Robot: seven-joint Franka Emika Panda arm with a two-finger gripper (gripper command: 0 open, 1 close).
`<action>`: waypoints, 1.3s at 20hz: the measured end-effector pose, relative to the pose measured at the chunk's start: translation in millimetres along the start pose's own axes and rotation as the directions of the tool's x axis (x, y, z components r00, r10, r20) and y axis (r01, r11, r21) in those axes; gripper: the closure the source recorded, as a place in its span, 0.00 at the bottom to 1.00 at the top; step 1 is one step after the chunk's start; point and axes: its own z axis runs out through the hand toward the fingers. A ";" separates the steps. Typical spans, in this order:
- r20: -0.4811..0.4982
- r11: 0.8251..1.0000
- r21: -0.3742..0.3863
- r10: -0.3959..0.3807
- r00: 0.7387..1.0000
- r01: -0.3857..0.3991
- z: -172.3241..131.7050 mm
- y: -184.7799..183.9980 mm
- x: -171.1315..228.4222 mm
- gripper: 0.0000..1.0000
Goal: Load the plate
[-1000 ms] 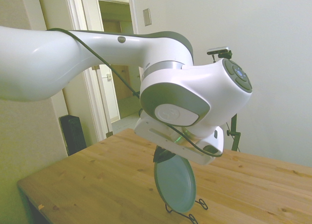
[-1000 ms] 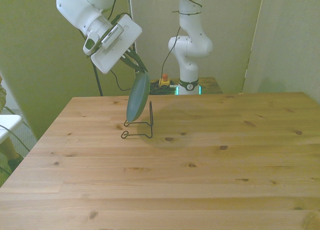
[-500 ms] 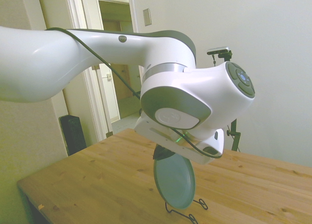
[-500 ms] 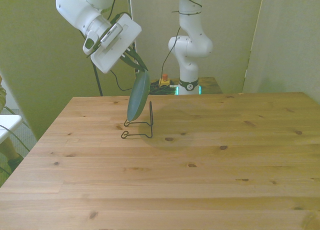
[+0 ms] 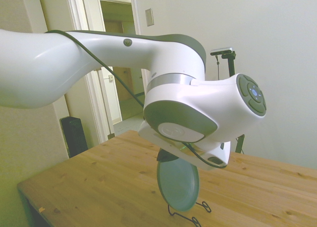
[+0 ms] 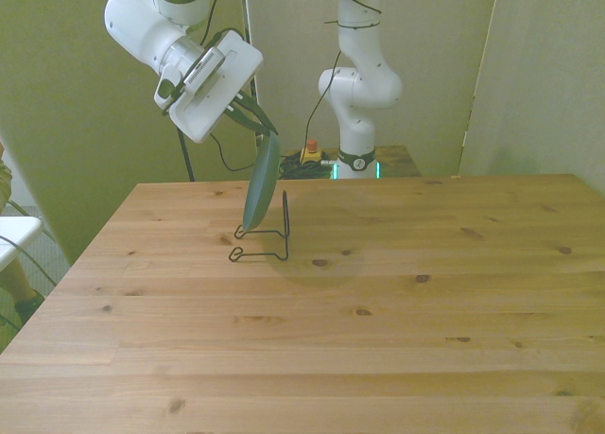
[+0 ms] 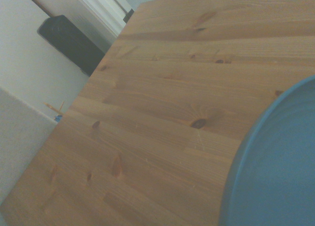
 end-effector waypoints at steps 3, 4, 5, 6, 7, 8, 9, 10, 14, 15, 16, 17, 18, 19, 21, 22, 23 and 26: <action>0.006 1.000 0.016 -0.003 1.000 0.003 5.7 5.2 -0.2 1.00; 0.008 1.000 0.021 -0.004 1.000 0.003 7.8 7.0 -0.9 1.00; 0.010 1.000 0.026 -0.004 1.000 0.004 9.6 8.6 -1.3 1.00; 0.011 0.999 0.031 -0.006 1.000 0.005 11.1 9.8 -1.7 1.00; 0.012 0.999 0.037 -0.007 1.000 0.006 12.8 11.2 -2.3 1.00; 0.013 0.999 0.041 -0.008 1.000 0.008 14.4 12.5 -2.8 1.00; 0.014 0.999 0.044 -0.009 1.000 0.009 15.5 13.5 -3.1 1.00; 0.014 0.999 0.047 -0.010 1.000 0.009 16.3 14.1 -3.4 1.00; 0.010 0.998 0.055 -0.013 1.000 0.012 17.0 14.2 -2.9 1.00; 0.011 0.998 0.055 -0.012 1.000 0.012 17.4 14.7 -2.7 1.00; 0.012 0.998 0.056 -0.012 1.000 0.011 18.1 15.4 -2.3 1.00; 0.014 0.998 0.056 -0.012 1.000 0.011 18.9 16.3 -2.0 1.00; 0.015 0.998 0.057 -0.012 1.000 0.011 19.5 17.2 -1.6 1.00; 0.015 0.998 0.057 -0.012 1.000 0.011 19.9 17.8 -1.4 1.00; 0.016 0.998 0.057 -0.013 1.000 0.012 20.2 18.2 -1.2 1.00; 0.016 0.998 0.058 -0.013 1.000 0.012 20.4 18.4 -1.1 1.00; 0.017 0.998 0.058 -0.012 1.000 0.011 20.7 18.9 -0.9 1.00; 0.019 0.998 0.060 -0.007 1.000 0.006 22.6 21.6 0.2 1.00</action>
